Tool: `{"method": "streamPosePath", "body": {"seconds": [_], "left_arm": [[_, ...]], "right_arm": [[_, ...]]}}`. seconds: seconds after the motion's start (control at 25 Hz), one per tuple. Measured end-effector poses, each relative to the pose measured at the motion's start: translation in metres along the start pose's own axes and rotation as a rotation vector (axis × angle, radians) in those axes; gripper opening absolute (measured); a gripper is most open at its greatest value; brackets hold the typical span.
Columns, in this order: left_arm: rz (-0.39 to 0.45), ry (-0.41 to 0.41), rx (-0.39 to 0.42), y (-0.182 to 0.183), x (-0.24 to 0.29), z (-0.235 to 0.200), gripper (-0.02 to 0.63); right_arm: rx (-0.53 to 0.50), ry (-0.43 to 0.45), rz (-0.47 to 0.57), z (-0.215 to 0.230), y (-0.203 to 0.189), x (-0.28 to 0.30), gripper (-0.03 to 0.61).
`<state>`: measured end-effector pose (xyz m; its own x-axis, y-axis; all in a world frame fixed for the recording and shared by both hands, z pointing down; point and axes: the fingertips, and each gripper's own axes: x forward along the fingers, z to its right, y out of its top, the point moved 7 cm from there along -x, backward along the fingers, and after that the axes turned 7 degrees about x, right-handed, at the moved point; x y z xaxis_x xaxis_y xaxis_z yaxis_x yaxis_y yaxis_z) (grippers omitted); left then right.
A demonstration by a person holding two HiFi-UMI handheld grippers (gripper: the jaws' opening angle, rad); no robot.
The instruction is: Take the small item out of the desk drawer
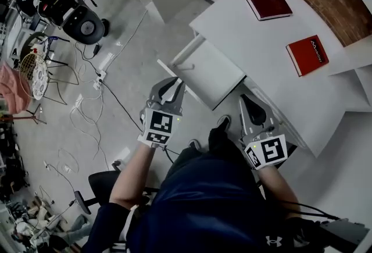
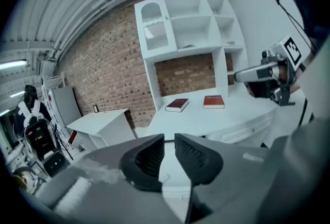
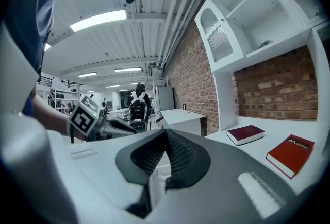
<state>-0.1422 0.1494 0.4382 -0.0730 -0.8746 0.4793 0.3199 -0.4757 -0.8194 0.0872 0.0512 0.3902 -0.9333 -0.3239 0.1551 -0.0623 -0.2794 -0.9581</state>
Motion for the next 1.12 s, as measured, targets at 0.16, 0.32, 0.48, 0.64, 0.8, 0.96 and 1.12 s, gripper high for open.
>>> {"method": "streamPosePath", "body": {"seconds": [0.16,0.32,0.48,0.64,0.8,0.96,1.12], "left_arm": [[-0.160,-0.073,0.080,-0.025,0.057,-0.005,0.067],[-0.320,-0.191,0.248,-0.052,0.112,-0.006,0.095],[-0.467,-0.341,0.438,-0.086,0.164,-0.008,0.106],[-0.632,-0.489,0.578,-0.135,0.216,-0.008,0.106],[-0.760,-0.628,0.681,-0.171,0.259,-0.005,0.109],[-0.855,-0.718,0.801,-0.201,0.295,-0.001,0.137],[-0.962,-0.789,0.890,-0.234,0.318,0.012,0.144]], "right_arm": [[0.029,0.017,-0.011,0.034,0.006,0.015,0.002],[0.053,0.009,-0.039,0.059,0.004,0.019,0.002],[0.098,-0.049,-0.061,0.073,-0.005,0.019,0.002],[0.131,-0.145,-0.076,0.083,-0.015,0.017,0.003],[0.174,-0.268,-0.087,0.085,-0.021,0.008,0.003],[0.213,-0.369,-0.099,0.077,-0.027,0.003,0.003],[0.226,-0.440,-0.120,0.063,-0.035,-0.003,0.003]]}}
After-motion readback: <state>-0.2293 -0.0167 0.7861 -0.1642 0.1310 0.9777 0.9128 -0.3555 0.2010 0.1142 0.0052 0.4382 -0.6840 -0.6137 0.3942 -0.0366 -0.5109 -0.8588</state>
